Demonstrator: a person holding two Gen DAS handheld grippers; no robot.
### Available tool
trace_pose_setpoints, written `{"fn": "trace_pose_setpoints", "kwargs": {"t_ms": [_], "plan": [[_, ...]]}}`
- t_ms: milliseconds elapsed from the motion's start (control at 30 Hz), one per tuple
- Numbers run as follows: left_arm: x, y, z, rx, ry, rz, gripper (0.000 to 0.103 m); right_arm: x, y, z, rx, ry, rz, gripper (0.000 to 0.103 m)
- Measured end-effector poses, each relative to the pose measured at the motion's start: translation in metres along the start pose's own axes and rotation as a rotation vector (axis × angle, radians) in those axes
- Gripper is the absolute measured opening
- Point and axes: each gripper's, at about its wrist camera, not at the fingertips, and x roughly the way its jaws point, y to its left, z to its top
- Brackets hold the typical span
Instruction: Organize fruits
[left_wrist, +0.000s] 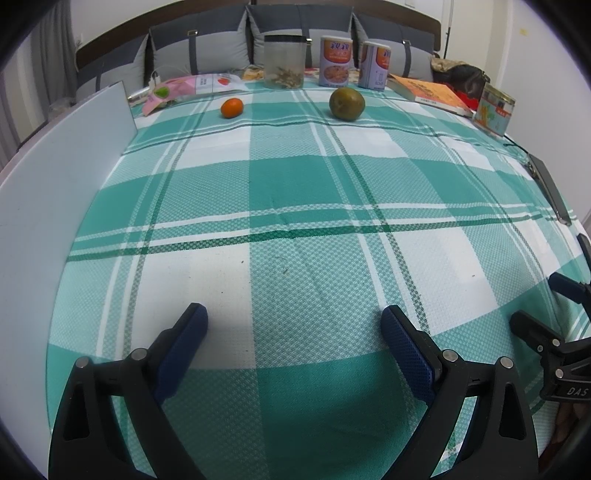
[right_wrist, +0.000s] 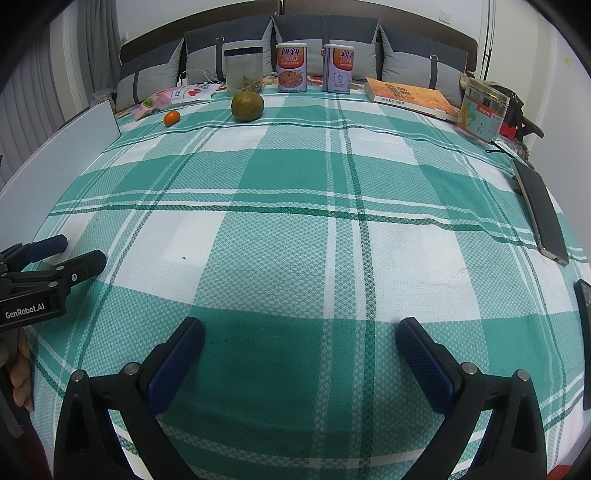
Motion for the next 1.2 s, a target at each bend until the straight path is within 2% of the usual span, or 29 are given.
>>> {"fn": "trace_pose_setpoints", "kwargs": {"t_ms": [967, 1200], "plan": [[0.0024, 0.0011, 0.0009, 0.004, 0.006, 0.016, 0.099, -0.0003, 0.0018, 0.0001, 0.000, 0.000, -0.006, 0.103], [0.0025, 0.0026, 0.0026, -0.001, 0.017, 0.000, 0.098, -0.0005, 0.0019, 0.0000, 0.001, 0.001, -0.004, 0.103]]}}
